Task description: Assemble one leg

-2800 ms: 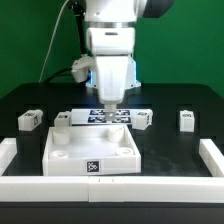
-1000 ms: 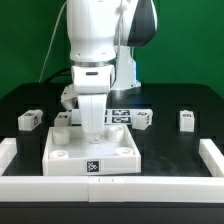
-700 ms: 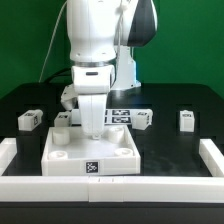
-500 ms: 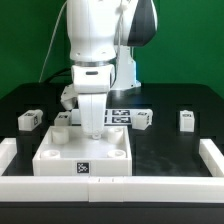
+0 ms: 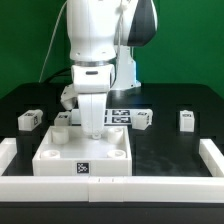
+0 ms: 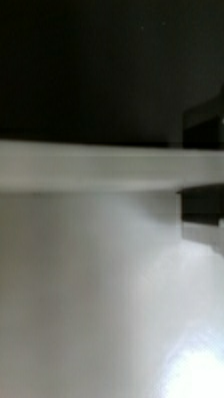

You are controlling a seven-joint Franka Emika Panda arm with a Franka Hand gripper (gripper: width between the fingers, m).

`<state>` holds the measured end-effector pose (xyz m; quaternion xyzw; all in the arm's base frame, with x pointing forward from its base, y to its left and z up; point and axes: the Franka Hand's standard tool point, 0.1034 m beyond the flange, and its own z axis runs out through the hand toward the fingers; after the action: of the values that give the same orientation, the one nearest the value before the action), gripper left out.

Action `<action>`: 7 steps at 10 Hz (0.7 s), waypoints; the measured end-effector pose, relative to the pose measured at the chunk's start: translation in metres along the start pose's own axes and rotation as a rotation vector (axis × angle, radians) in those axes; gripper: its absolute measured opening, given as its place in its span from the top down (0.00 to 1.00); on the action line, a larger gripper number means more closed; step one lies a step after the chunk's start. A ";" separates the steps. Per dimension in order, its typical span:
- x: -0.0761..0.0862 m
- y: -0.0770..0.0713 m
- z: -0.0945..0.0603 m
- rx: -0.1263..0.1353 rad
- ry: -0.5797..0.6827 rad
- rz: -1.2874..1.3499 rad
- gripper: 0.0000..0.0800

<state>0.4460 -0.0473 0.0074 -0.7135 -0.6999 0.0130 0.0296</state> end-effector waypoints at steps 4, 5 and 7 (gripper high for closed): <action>0.054 0.010 0.000 -0.010 0.016 0.051 0.92; 0.073 0.018 -0.001 -0.018 0.023 0.027 0.92; 0.098 0.036 -0.002 -0.023 0.038 -0.011 0.92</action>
Offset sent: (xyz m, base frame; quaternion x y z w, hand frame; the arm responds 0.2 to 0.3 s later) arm 0.0230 0.0648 -0.0047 0.0123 0.0036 -0.0111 0.9999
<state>0.4841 0.0495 0.0092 -0.7101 -0.7031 -0.0089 0.0350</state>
